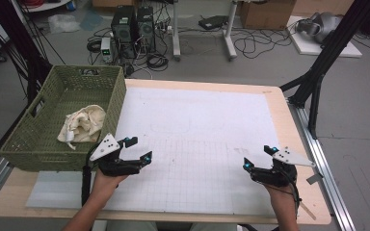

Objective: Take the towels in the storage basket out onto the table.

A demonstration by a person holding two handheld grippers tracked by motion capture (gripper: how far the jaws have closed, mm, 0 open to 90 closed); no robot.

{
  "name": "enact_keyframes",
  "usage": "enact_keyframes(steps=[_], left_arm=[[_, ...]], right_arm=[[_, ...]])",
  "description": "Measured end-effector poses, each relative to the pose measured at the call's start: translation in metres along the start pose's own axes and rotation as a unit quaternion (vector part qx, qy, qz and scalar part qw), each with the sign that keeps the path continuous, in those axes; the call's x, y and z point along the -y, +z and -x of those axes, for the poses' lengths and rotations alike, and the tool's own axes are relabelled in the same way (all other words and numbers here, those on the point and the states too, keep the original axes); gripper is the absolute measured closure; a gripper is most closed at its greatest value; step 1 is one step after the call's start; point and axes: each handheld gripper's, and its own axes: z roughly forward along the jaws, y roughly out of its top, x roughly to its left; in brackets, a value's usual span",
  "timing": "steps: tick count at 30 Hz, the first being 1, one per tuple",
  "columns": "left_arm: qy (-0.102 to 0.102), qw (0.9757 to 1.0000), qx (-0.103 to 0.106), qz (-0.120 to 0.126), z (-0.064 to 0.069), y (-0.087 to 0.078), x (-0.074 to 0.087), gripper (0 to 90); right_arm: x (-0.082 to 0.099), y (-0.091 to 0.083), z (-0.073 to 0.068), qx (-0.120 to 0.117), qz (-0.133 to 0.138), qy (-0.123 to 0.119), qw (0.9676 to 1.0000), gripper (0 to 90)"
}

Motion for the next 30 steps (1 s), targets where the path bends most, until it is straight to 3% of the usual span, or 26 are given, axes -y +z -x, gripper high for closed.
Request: enact_keyframes(steps=[13, 15, 30], left_arm=[[0.004, 0.9999, 0.007, -0.009, 0.002, -0.001, -0.002, 19.2], [0.002, 0.9998, 0.018, -0.011, 0.002, -0.001, -0.002, 19.3], [0.008, 0.9999, 0.011, 0.002, 0.006, -0.006, -0.019, 20.4]], right_arm=[[-0.004, 0.003, -0.008, -0.027, 0.0, 0.006, 0.9996, 11.0], [-0.005, 0.003, -0.009, -0.026, 0.0, 0.001, 0.9997, 10.9], [-0.005, 0.002, -0.012, -0.027, -0.001, -0.008, 0.9996, 10.9]])
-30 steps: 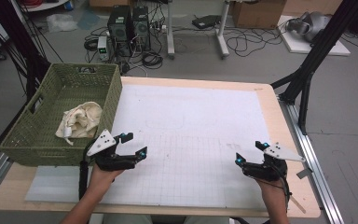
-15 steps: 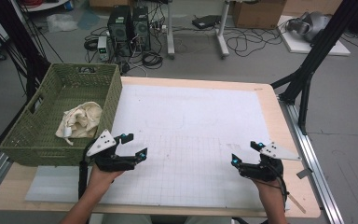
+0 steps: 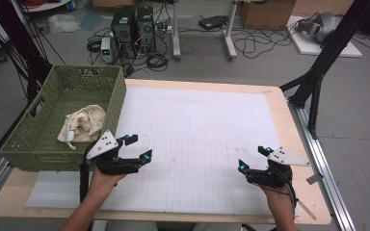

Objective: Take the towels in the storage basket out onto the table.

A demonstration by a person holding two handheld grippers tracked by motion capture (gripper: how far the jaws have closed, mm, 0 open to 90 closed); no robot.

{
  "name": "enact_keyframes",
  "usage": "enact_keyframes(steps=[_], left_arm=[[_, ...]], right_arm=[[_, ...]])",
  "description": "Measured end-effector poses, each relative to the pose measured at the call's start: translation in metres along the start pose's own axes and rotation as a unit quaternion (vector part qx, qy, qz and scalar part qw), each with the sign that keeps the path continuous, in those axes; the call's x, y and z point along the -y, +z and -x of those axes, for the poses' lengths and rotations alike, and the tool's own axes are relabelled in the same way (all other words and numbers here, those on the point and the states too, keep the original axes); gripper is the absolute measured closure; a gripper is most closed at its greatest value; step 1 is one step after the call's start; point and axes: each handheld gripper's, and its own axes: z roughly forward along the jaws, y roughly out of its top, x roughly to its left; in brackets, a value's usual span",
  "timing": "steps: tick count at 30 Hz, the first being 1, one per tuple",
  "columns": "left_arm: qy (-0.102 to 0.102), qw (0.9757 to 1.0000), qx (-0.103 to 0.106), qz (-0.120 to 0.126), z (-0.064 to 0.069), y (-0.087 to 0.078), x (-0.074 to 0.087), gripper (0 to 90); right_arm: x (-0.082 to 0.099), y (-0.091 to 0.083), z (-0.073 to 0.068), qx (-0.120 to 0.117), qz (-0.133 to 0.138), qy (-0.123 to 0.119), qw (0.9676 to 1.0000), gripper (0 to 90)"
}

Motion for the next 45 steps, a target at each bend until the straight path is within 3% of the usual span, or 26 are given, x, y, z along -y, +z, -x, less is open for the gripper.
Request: enact_keyframes(steps=[10, 20, 32, 40, 45], left_arm=[[0.001, 0.9999, -0.006, 0.016, -0.008, -0.016, -0.027, 20.7], [0.005, 0.9991, -0.028, 0.03, -0.033, -0.042, -0.066, 22.1], [0.001, 0.9966, -0.077, 0.028, -0.084, -0.076, -0.099, 23.1], [-0.017, 0.9942, -0.105, 0.019, -0.117, -0.09, -0.1, 23.1], [-0.03, 0.9913, -0.128, -0.01, -0.139, -0.09, -0.094, 23.4]], right_arm=[[0.002, -0.002, 0.0, 0.004, -0.003, 0.004, 1.0, 10.9], [0.003, -0.002, 0.001, 0.005, -0.005, 0.003, 1.0, 10.9], [0.003, 0.0, 0.0, 0.004, -0.007, 0.003, 1.0, 10.9], [0.003, 0.0, 0.0, 0.004, -0.009, 0.004, 0.9999, 10.9], [0.004, 0.002, -0.001, 0.003, -0.014, 0.002, 0.9999, 10.9]])
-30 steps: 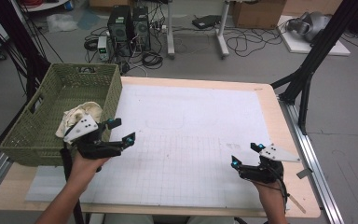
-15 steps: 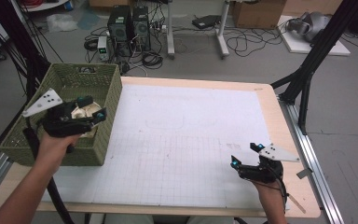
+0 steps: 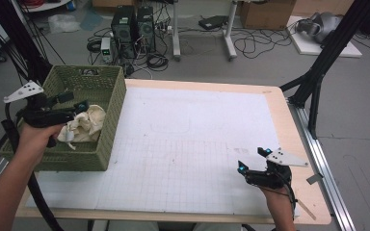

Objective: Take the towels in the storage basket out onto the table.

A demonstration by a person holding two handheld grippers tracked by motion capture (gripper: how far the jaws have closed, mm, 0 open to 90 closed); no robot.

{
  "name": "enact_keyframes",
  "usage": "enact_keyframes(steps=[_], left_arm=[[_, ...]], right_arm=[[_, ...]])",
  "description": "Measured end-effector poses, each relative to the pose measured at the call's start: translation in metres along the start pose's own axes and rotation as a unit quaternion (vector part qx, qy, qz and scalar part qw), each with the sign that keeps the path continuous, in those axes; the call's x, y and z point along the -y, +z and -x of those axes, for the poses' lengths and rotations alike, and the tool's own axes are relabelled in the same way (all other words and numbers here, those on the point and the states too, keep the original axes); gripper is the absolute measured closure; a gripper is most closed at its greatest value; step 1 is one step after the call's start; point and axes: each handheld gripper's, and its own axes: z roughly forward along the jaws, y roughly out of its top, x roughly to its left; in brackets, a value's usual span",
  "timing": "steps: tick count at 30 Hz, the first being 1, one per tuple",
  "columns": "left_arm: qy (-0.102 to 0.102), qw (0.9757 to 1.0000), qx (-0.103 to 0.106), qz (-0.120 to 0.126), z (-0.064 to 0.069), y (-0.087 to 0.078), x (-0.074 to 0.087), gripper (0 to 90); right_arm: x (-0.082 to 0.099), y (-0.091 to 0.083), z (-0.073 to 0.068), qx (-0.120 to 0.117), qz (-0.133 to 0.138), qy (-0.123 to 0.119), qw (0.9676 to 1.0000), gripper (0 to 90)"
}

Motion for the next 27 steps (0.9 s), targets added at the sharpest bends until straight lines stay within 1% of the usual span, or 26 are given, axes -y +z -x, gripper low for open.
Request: enact_keyframes(steps=[2, 4, 5, 6, 7, 9, 10, 11, 12, 14, 16, 17, 18, 20, 21, 22, 23, 24, 25, 27], left_arm=[[0.001, 0.9998, -0.009, -0.019, -0.008, 0.005, 0.002, 24.3], [0.006, 0.9989, -0.022, -0.042, -0.015, 0.01, 0.005, 25.5], [0.005, 0.9985, -0.025, -0.049, -0.018, 0.012, 0.007, 25.7], [0.005, 0.9985, -0.025, -0.049, -0.018, 0.012, 0.007, 26.4], [0.002, 0.9972, -0.033, -0.067, -0.026, 0.018, 0.01, 27.1], [-0.003, 0.9958, -0.041, -0.082, -0.033, 0.024, 0.014, 27.0], [-0.003, 0.9958, -0.041, -0.082, -0.033, 0.024, 0.014, 27.0], [-0.007, 0.9934, -0.054, -0.101, -0.039, 0.03, 0.018, 26.7], [-0.009, 0.9917, -0.062, -0.112, -0.043, 0.033, 0.02, 25.9], [-0.011, 0.9882, -0.09, -0.124, -0.05, 0.038, 0.023, 22.9], [-0.024, 0.9852, -0.105, -0.134, -0.058, 0.042, 0.026, 21.7], [-0.026, 0.9833, -0.109, -0.143, -0.06, 0.045, 0.029, 21.7], [-0.028, 0.9809, -0.113, -0.156, -0.062, 0.049, 0.031, 21.7], [-0.03, 0.9747, -0.12, -0.186, -0.065, 0.056, 0.037, 21.7], [-0.034, 0.9719, -0.123, -0.198, -0.066, 0.059, 0.039, 21.7], [-0.032, 0.9692, -0.128, -0.208, -0.067, 0.061, 0.042, 21.9], [-0.031, 0.9673, -0.132, -0.215, -0.069, 0.063, 0.044, 21.9], [-0.03, 0.9643, -0.14, -0.223, -0.07, 0.065, 0.046, 22.2], [-0.033, 0.9617, -0.148, -0.228, -0.072, 0.066, 0.049, 22.5], [-0.034, 0.9562, -0.16, -0.243, -0.076, 0.067, 0.052, 22.7]], right_arm=[[0.0, 0.001, 0.0, 0.002, 0.0, -0.004, 1.0, 10.9], [0.0, 0.001, -0.001, 0.001, -0.002, -0.003, 1.0, 10.9], [0.0, 0.001, -0.001, 0.001, -0.002, -0.003, 1.0, 10.9], [0.0, 0.001, -0.001, 0.001, -0.002, -0.004, 1.0, 10.9], [0.0, 0.002, 0.0, 0.002, -0.003, -0.006, 1.0, 10.9], [0.0, 0.001, 0.0, 0.004, -0.005, -0.005, 1.0, 10.9], [0.001, 0.001, 0.0, 0.003, -0.004, -0.004, 1.0, 10.9], [0.001, 0.001, 0.0, 0.003, -0.005, -0.004, 1.0, 10.9], [0.001, 0.001, 0.0, 0.004, -0.007, -0.003, 1.0, 10.9], [0.001, 0.002, 0.0, 0.005, -0.007, -0.004, 1.0, 10.9], [0.001, 0.002, 0.001, 0.006, -0.008, -0.004, 0.9999, 10.9], [0.001, 0.002, 0.001, 0.006, -0.007, -0.005, 0.9999, 10.9], [0.002, 0.002, 0.001, 0.006, -0.007, -0.006, 0.9999, 10.9], [0.002, 0.002, 0.002, 0.007, -0.009, -0.005, 0.9999, 10.9], [0.002, 0.002, 0.002, 0.007, -0.011, -0.006, 0.9999, 10.9], [0.002, 0.002, 0.002, 0.007, -0.011, -0.005, 0.9999, 10.9], [0.002, 0.002, 0.002, 0.008, -0.011, -0.005, 0.9999, 10.9], [0.002, 0.002, 0.002, 0.007, -0.012, -0.007, 0.9999, 10.9], [0.002, 0.001, 0.002, 0.009, -0.011, -0.008, 0.9999, 10.9], [0.002, 0.001, 0.002, 0.008, -0.01, -0.005, 0.9999, 10.9]])
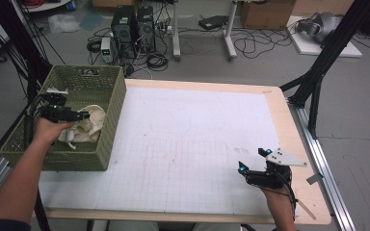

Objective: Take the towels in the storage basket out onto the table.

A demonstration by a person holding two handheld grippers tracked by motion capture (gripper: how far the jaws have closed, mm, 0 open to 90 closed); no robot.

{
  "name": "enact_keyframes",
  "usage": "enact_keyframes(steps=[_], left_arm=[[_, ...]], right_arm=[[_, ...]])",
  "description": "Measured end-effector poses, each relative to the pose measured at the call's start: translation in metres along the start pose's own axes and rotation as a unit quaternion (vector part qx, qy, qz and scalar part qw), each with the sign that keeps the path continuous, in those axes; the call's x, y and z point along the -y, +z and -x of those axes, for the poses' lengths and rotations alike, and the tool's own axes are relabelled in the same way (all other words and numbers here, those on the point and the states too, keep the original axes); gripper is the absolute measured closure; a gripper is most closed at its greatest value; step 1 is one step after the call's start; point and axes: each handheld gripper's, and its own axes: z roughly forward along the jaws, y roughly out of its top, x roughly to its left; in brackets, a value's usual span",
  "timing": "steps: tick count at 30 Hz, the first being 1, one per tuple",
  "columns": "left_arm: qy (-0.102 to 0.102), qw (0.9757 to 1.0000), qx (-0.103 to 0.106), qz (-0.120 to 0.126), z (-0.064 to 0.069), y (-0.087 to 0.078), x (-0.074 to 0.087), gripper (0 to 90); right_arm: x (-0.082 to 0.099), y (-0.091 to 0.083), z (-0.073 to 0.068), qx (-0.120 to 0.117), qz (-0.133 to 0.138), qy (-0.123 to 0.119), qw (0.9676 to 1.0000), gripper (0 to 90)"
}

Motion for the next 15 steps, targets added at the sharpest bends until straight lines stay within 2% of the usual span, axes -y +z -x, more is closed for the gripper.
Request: enact_keyframes(steps=[2, 4, 7, 8, 9, 10, 11, 15], left_arm=[[-0.008, 0.9999, -0.002, -0.014, -0.002, 0.004, 0.002, 24.1], [-0.003, 0.9992, 0.001, -0.039, -0.002, 0.009, 0.004, 27.3], [-0.002, 0.9969, 0.002, -0.079, -0.003, 0.018, 0.007, 28.6], [-0.002, 0.9969, 0.002, -0.079, -0.003, 0.018, 0.007, 29.3], [0.007, 0.9954, 0.001, -0.096, -0.001, 0.022, 0.008, 29.8], [0.007, 0.9954, 0.001, -0.096, -0.001, 0.022, 0.008, 30.4], [0.022, 0.9935, -0.003, -0.112, 0.001, 0.024, 0.01, 31.5], [0.031, 0.9916, -0.006, -0.125, 0.001, 0.026, 0.01, 40.0]], right_arm=[[0.0, 0.0, 0.001, 0.001, 0.0, -0.003, 1.0, 10.9], [0.001, 0.0, 0.001, 0.001, -0.002, -0.001, 1.0, 10.9], [0.001, 0.0, 0.001, 0.0, -0.002, -0.003, 1.0, 11.0], [0.001, 0.0, 0.001, 0.0, -0.002, -0.001, 1.0, 11.0], [0.001, 0.0, 0.001, 0.0, -0.002, -0.001, 1.0, 10.9], [0.001, 0.0, 0.001, 0.001, -0.002, -0.001, 1.0, 10.9], [0.001, 0.0, 0.002, 0.001, -0.002, -0.002, 1.0, 10.9], [0.002, -0.001, 0.003, 0.001, -0.002, -0.002, 1.0, 10.9]])
